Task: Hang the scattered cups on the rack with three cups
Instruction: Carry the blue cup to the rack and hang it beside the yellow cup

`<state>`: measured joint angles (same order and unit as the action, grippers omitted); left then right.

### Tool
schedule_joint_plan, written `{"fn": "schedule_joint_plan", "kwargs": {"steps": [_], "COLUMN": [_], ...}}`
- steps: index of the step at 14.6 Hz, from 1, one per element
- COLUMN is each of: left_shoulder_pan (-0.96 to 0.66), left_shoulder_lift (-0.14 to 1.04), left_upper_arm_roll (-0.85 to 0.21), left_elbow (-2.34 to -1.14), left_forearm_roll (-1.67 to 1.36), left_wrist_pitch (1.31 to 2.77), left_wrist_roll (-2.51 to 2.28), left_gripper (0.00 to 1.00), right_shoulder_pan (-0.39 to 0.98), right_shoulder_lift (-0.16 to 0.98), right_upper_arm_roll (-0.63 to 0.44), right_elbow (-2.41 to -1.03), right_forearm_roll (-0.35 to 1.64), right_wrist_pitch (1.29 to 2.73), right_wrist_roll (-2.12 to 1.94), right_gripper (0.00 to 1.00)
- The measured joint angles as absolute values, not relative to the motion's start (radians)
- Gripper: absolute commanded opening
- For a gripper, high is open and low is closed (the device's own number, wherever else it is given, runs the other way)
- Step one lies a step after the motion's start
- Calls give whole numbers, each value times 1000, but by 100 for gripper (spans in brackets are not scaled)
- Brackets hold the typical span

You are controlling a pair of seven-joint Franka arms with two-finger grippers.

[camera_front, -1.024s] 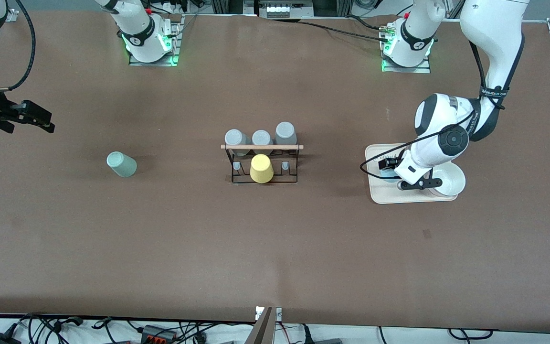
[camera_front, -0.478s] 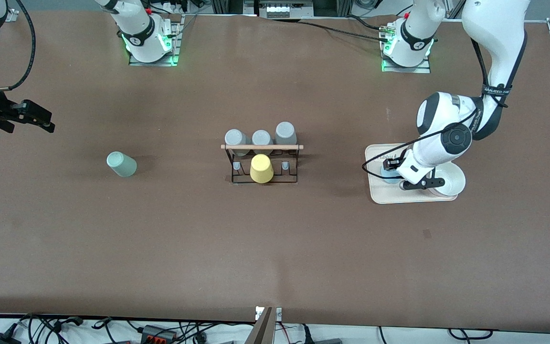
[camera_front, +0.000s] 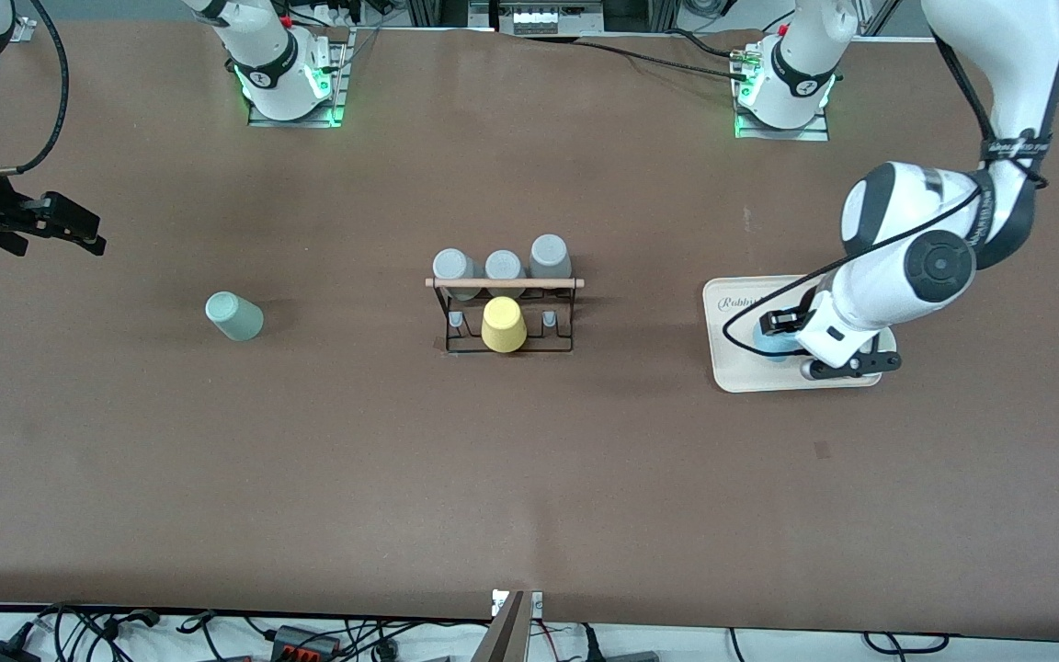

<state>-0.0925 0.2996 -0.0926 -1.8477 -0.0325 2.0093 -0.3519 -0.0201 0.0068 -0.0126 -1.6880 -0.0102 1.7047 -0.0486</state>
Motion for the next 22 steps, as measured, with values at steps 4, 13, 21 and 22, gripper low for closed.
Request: {"fn": "schedule_joint_plan", "kwargs": {"steps": [4,13,21,22], "left_shoulder_pan": [-123,-347,-472,-482], "left_shoulder_lift": [298,429,574,577], "left_upper_arm_roll": [-141,-177,-177,-177], "left_elbow": [-1710,-1476,-1333,-1332], "left_forearm_roll": [-78,-84,-84,-84], "left_wrist_pitch": [1932,1912,1912,1912], "left_wrist_roll": [-528,-987,-1154,-1162], "left_gripper": [43,43,43,43], "right_shoulder_pan": [-20,-20,-20,-20], "right_shoulder_lift": [7,7,7,7], "right_upper_arm_roll": [-13,-13,-13,-13], "right_elbow": [-1688,-1688,-1688,-1688], "right_forearm_roll": [-10,-10,-10,-10], "right_wrist_pitch": [1705,1705,1706,1706], "right_wrist_roll": [-49,-49,-49,-49], "right_gripper": [100,100,100,100]}}
